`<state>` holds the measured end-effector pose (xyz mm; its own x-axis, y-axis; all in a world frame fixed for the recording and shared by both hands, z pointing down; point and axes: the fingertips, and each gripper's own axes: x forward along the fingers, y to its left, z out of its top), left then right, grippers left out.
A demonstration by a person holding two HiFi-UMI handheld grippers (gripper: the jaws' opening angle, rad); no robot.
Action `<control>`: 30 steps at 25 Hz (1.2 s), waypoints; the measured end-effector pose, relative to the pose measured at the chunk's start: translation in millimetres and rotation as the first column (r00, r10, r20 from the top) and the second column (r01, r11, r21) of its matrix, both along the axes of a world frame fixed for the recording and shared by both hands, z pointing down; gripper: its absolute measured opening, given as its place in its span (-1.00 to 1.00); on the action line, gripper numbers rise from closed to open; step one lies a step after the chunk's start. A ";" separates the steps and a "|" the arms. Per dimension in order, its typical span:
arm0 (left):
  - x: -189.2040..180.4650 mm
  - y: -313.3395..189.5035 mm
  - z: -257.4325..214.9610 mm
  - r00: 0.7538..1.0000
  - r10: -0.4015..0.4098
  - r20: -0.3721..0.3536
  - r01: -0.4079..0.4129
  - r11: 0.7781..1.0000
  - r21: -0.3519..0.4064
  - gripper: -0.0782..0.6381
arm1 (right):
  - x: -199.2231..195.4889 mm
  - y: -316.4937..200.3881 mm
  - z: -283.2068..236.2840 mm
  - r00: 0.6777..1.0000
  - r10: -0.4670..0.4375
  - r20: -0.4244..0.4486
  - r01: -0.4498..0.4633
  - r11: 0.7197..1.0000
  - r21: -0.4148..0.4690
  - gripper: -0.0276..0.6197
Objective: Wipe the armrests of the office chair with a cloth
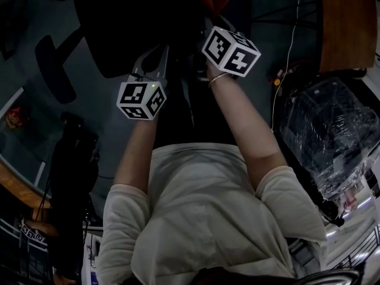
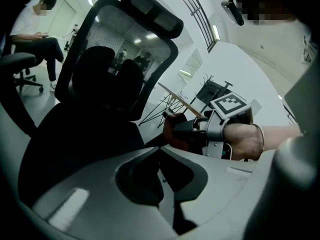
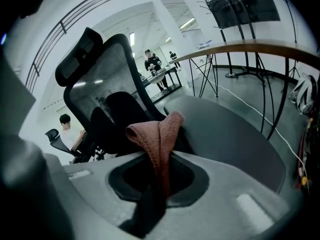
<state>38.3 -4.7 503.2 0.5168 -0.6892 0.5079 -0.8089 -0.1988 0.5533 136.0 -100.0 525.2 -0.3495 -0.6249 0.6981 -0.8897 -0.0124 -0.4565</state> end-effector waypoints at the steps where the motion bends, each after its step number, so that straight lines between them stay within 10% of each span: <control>1: 1.9 4.6 0.3 1.000 -0.011 -0.002 0.011 1.000 -0.002 -0.74 | 0.5 6.2 0.4 1.000 -0.014 0.000 0.014 1.000 0.000 -0.78; 13: 35.7 49.3 6.3 0.998 -0.059 0.000 0.059 0.998 -0.016 -0.74 | 22.8 86.0 6.9 0.973 -0.223 -0.066 0.221 0.975 -0.028 -0.78; 30: 56.2 94.7 -23.8 0.989 -0.146 0.024 0.145 0.989 0.040 -0.74 | 116.2 146.6 -6.8 0.971 -0.226 -0.072 0.223 0.974 -0.047 -0.78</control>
